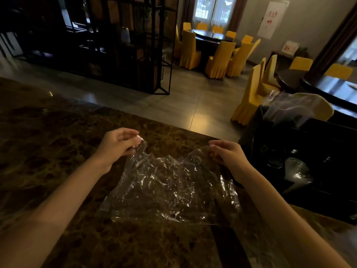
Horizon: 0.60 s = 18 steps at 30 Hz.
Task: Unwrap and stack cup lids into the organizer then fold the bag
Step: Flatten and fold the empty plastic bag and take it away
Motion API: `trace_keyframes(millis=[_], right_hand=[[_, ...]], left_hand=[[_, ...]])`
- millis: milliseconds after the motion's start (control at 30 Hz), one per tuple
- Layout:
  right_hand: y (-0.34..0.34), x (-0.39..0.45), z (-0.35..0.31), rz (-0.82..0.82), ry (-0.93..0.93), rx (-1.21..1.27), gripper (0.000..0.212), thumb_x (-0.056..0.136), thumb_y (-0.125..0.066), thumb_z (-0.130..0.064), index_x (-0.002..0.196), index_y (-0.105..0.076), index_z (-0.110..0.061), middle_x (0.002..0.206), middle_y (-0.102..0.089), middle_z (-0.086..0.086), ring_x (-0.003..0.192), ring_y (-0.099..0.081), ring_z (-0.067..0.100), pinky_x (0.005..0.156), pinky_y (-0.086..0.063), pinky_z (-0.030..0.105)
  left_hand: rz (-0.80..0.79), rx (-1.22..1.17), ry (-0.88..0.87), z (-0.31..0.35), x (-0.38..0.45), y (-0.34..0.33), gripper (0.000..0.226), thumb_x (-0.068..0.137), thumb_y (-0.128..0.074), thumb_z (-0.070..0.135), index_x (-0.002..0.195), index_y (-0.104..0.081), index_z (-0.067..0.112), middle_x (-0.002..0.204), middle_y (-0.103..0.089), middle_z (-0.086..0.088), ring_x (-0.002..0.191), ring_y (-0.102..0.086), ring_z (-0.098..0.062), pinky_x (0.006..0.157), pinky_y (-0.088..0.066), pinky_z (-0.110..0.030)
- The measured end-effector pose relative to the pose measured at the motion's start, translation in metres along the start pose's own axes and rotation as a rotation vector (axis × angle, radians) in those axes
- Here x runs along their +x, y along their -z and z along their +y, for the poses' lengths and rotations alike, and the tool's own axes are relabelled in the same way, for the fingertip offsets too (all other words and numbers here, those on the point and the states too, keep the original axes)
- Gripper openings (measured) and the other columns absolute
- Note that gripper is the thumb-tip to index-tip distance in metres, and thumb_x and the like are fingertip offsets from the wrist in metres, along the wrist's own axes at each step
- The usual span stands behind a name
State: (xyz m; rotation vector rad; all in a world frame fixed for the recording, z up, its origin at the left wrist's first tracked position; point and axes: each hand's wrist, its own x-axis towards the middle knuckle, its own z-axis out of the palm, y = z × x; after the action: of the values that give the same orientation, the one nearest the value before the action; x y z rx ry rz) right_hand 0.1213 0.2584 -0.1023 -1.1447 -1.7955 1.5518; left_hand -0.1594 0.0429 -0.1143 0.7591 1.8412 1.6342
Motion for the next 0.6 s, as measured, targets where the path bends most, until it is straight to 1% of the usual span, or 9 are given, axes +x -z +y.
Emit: trace_keyframes(millis=[67, 167, 233, 300, 367, 400, 433, 500, 600], right_hand=[[-0.001, 0.000, 0.001, -0.001, 0.003, -0.003, 0.011, 0.097, -0.070, -0.012, 0.103, -0.078, -0.016, 0.080, -0.075, 0.000, 0.083, -0.066, 0.019, 0.087, -0.059, 0.037], [0.001, -0.002, 0.003, 0.031, 0.011, 0.012, 0.012, 0.097, -0.069, -0.011, 0.105, -0.077, -0.014, 0.095, -0.076, 0.013, 0.085, -0.066, 0.019, 0.086, -0.059, 0.035], [0.004, -0.004, 0.004, 0.062, 0.016, 0.040, 0.013, 0.096, -0.070, -0.009, 0.106, -0.076, -0.013, 0.101, -0.076, 0.019, 0.087, -0.067, 0.021, 0.087, -0.059, 0.036], [0.011, -0.004, 0.006, 0.086, 0.018, 0.063, 0.013, 0.095, -0.070, -0.008, 0.107, -0.074, -0.014, 0.104, -0.076, 0.018, 0.091, -0.069, 0.023, 0.086, -0.060, 0.035], [0.019, -0.002, 0.007, 0.121, 0.014, 0.067, 0.015, 0.095, -0.070, -0.008, 0.109, -0.072, -0.015, 0.105, -0.075, 0.016, 0.093, -0.071, 0.022, 0.078, -0.057, 0.029], [0.024, 0.000, 0.007, 0.140, 0.013, 0.070, 0.017, 0.095, -0.070, -0.008, 0.110, -0.071, -0.014, 0.106, -0.074, 0.016, 0.093, -0.071, 0.021, 0.077, -0.056, 0.027], [0.028, 0.001, 0.007, 0.153, 0.015, 0.081, 0.019, 0.094, -0.071, -0.007, 0.112, -0.070, -0.013, 0.107, -0.074, 0.016, 0.093, -0.072, 0.021, 0.078, -0.057, 0.027], [0.031, 0.004, 0.007, 0.152, 0.028, 0.087, 0.023, 0.092, -0.073, -0.008, 0.114, -0.069, -0.014, 0.106, -0.074, 0.015, 0.096, -0.073, 0.023, 0.084, -0.059, 0.031], [0.028, 0.012, 0.001, 0.167, 0.070, -0.036, 0.020, 0.094, -0.074, -0.016, 0.114, -0.070, -0.019, 0.104, -0.076, 0.006, 0.099, -0.073, 0.022, 0.088, -0.060, 0.036]], left_hand=[[0.001, -0.016, -0.002, -0.002, 0.001, 0.004, 0.020, 0.086, -0.078, 0.015, 0.105, -0.075, 0.020, 0.100, -0.078, -0.001, 0.092, -0.076, -0.013, 0.071, -0.061, -0.025], [0.014, -0.062, 0.005, -0.005, 0.003, 0.012, 0.018, 0.086, -0.077, 0.012, 0.103, -0.076, 0.017, 0.093, -0.078, -0.001, 0.087, -0.075, -0.014, 0.072, -0.061, -0.025], [0.013, -0.120, 0.037, -0.005, 0.002, 0.018, 0.019, 0.086, -0.077, 0.011, 0.104, -0.075, 0.015, 0.090, -0.078, 0.000, 0.085, -0.074, -0.013, 0.072, -0.061, -0.025], [0.023, -0.162, 0.069, -0.006, 0.000, 0.027, 0.021, 0.086, -0.076, 0.010, 0.106, -0.074, 0.013, 0.091, -0.077, -0.001, 0.084, -0.074, -0.013, 0.071, -0.061, -0.025], [0.053, -0.176, 0.095, -0.006, -0.002, 0.038, 0.021, 0.086, -0.075, 0.008, 0.106, -0.074, 0.012, 0.093, -0.077, -0.002, 0.083, -0.074, -0.012, 0.069, -0.061, -0.024], [0.073, -0.184, 0.108, -0.006, -0.002, 0.045, 0.021, 0.086, -0.075, 0.007, 0.106, -0.074, 0.012, 0.095, -0.076, -0.003, 0.083, -0.074, -0.012, 0.069, -0.061, -0.024], [0.093, -0.196, 0.123, -0.007, -0.003, 0.051, 0.021, 0.086, -0.074, 0.006, 0.106, -0.074, 0.012, 0.095, -0.075, -0.004, 0.083, -0.073, -0.012, 0.068, -0.062, -0.023], [0.115, -0.212, 0.145, -0.008, -0.005, 0.057, 0.021, 0.084, -0.075, 0.005, 0.104, -0.074, 0.011, 0.093, -0.075, -0.003, 0.081, -0.073, -0.011, 0.066, -0.062, -0.023], [0.131, -0.188, 0.155, -0.013, -0.008, 0.056, 0.020, 0.084, -0.077, 0.007, 0.102, -0.075, 0.012, 0.092, -0.075, -0.004, 0.082, -0.073, -0.014, 0.063, -0.061, -0.024]])
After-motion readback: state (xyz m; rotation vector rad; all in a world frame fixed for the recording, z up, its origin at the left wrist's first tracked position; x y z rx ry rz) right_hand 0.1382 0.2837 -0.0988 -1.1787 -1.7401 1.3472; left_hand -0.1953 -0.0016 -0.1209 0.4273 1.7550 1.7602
